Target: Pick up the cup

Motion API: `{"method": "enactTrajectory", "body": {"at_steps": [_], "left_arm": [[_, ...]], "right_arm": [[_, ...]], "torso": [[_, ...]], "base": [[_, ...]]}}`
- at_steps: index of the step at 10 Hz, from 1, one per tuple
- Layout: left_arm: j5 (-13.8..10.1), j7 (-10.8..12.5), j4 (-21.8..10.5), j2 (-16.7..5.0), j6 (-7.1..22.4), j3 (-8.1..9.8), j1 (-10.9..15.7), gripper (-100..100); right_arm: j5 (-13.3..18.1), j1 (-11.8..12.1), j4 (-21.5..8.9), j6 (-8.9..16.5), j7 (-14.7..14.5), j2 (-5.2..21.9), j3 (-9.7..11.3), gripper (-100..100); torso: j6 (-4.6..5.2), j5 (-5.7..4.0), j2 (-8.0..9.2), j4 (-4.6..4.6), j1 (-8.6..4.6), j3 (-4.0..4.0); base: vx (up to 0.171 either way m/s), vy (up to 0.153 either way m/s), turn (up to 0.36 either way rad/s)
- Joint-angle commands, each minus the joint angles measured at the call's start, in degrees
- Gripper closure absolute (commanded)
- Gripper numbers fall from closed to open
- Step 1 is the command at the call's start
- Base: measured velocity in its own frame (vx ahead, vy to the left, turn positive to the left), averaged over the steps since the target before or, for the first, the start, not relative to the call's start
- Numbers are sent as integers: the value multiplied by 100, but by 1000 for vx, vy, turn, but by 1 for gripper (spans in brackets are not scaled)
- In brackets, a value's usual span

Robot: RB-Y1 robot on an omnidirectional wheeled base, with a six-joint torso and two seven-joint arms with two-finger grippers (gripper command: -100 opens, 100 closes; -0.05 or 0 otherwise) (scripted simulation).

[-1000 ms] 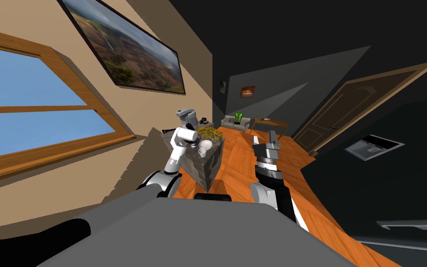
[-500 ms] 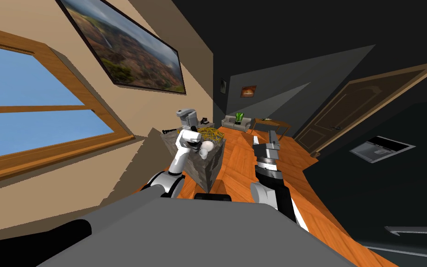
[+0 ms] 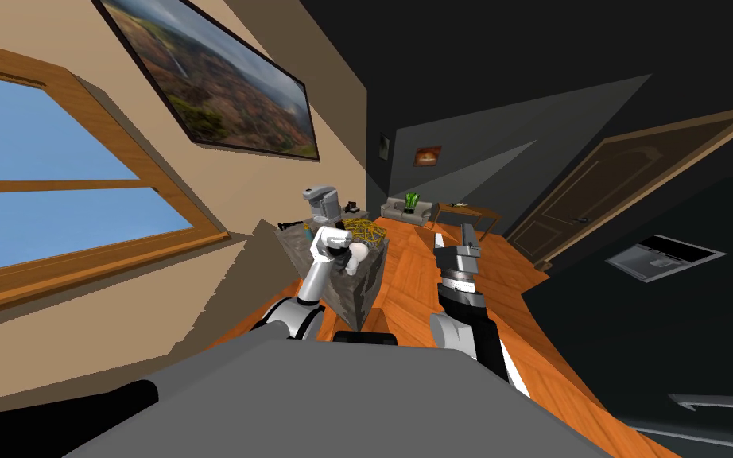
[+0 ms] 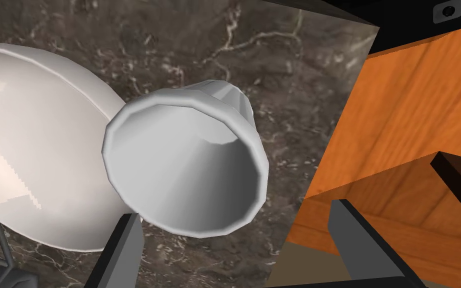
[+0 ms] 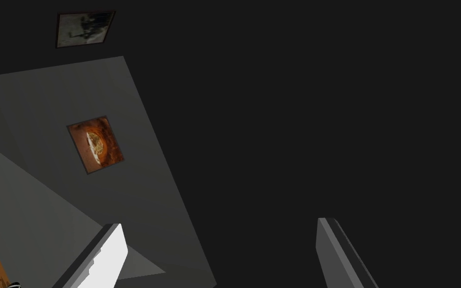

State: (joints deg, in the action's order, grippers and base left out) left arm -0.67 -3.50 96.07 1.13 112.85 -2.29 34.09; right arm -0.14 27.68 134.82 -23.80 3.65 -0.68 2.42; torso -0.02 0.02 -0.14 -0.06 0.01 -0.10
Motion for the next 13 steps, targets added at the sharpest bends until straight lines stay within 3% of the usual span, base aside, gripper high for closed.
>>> {"method": "enactTrajectory", "body": {"at_steps": [1,2,3,4,7,8,9,13], "left_arm": [[-5,-14,-97,116,194,16,-24,-100],[-4,-5,-74,71,111,12,-6,-100],[-5,-8,-85,77,131,15,-6,0],[0,-13,-233,71,-73,4,-54,-100],[7,-19,-420,65,-327,-8,-115,-100],[3,-24,-351,61,-250,-6,-121,-100],[3,-26,-360,60,-274,-6,-124,100],[-2,-32,-363,68,-254,-13,-131,100]], "right_arm": [[0,0,0,0,0,0,0,0],[0,0,0,0,0,0,0,0],[0,0,0,0,0,0,0,0],[0,0,0,0,0,0,0,0],[0,0,0,0,0,0,0,0],[0,0,0,0,0,0,0,0],[0,0,0,0,0,0,0,0],[0,0,0,0,0,0,0,0]], "torso": [[0,0,0,0,0,0],[0,0,1,0,0,0],[0,0,2,1,0,1],[0,0,3,1,-1,2],[0,0,6,2,-1,4],[0,0,6,2,-1,4],[0,-1,5,2,-1,3],[0,1,-21,-1,3,-11]], "base": [[8,6,1],[0,0,0],[0,0,0],[0,0,0],[-6,-1,-8],[0,0,0],[0,0,0],[-2,0,-1]]}}
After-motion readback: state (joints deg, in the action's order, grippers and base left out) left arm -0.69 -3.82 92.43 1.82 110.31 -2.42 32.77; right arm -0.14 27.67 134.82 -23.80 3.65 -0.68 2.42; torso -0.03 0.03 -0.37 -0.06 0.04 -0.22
